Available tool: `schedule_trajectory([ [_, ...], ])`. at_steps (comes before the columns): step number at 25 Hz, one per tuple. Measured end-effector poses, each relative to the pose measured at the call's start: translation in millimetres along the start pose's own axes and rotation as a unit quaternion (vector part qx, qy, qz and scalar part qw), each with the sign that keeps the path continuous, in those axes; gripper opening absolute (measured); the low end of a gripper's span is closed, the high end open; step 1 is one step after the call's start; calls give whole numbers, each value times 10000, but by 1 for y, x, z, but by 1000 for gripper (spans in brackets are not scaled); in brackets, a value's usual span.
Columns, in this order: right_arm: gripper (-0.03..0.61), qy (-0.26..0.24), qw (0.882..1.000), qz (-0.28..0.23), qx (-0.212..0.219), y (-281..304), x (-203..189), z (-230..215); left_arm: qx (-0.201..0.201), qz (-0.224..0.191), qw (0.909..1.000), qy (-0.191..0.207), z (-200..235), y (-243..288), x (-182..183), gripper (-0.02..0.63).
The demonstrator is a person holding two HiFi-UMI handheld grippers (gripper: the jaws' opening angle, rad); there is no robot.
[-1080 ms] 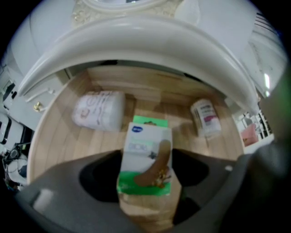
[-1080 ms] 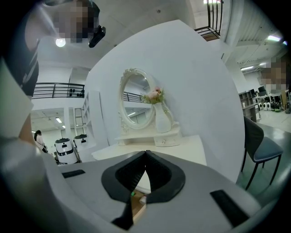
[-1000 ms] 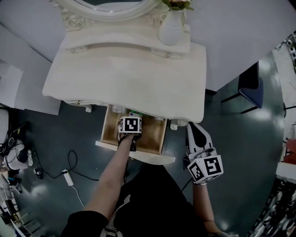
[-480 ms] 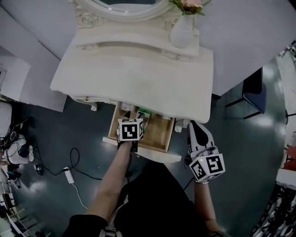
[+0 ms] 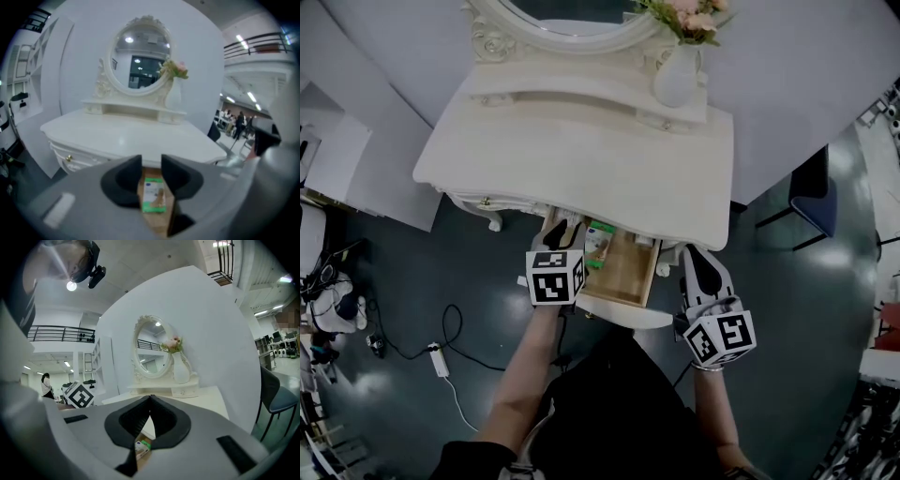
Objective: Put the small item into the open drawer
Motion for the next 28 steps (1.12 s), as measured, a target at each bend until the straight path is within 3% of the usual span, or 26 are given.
schedule_trajectory([
  [18,-3,-224,9995,-182,117,-31,-3,41,194,-1344,9900,381,4,-92,24,14],
  [28,-3,-389,9988,-266,162,-46,-4,64,142,-1787,9826,478,-1,-135,24,8],
])
Point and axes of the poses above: the fingertips, and each gripper's own axes: y forward along the fingers, z to its left, x out of its top, the point moved 2 cm from there along -y, backward along the fingers, and after that the axes turned 15 degrees about y, right-handed, at the moved point
